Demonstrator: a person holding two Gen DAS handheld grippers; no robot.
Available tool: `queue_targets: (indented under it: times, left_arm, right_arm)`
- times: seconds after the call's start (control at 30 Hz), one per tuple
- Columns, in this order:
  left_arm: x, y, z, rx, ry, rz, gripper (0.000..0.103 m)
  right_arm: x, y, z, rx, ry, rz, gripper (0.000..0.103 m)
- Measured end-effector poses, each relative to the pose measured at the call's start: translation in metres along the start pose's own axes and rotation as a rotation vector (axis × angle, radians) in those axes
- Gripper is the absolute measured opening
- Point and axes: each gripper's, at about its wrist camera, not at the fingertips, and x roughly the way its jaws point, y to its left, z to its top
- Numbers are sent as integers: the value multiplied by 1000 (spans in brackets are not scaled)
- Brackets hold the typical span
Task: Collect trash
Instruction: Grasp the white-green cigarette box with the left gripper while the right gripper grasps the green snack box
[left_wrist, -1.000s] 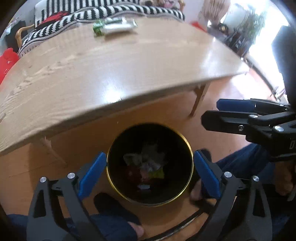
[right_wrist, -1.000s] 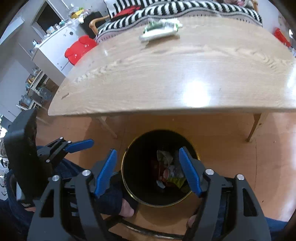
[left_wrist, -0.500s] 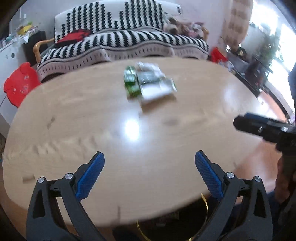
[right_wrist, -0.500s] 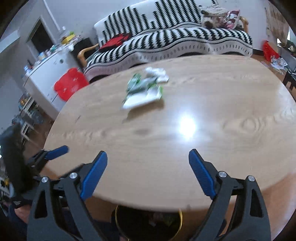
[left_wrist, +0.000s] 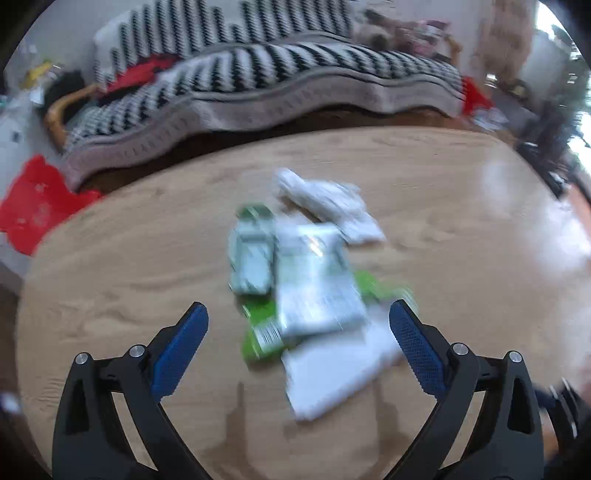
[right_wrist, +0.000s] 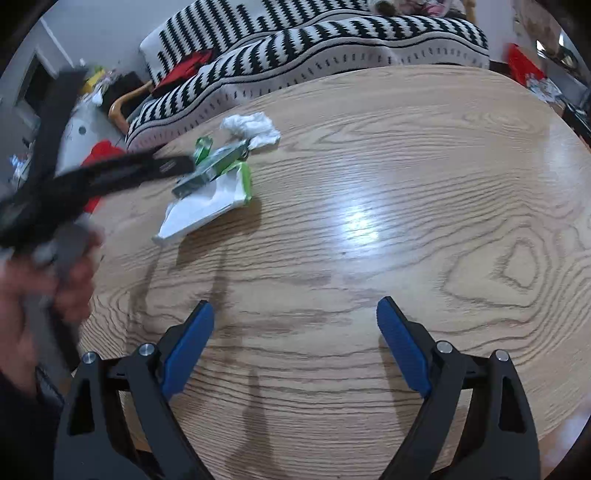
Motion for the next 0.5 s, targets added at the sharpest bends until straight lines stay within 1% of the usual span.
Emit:
queue_targets:
  times: [0.03, 0.07, 0.1, 0.17, 0.23, 0.27, 0.3, 0.37, 0.5]
  left_arm:
    - [6, -1, 2, -6, 11, -20, 96]
    - [15, -2, 5, -22, 44, -56, 96]
    - [21, -2, 7, -36, 57, -62, 96]
    - [30, -2, 8, -46, 60, -45, 94]
    - [35, -2, 8, -43, 64, -42, 69]
    - [37, 0, 8, -54, 71, -41, 55]
    - [36, 4, 8, -64, 68, -40, 55]
    - [30, 10, 7, -88, 63, -71, 54]
    - [3, 25, 0, -101, -4, -84, 54]
  right_arm:
    - [1, 3, 0, -8, 3, 5, 86]
    - [2, 5, 0, -12, 1, 9, 86]
    - [3, 6, 1, -13, 2, 15, 86]
    - [5, 9, 3, -13, 6, 23, 86]
    - [8, 11, 5, -16, 10, 28, 86]
    - [11, 13, 7, -21, 9, 27, 86]
    - [13, 15, 10, -22, 6, 28, 86]
    - [18, 18, 15, -21, -2, 31, 86]
    - [36, 28, 27, 4, 4, 62, 86]
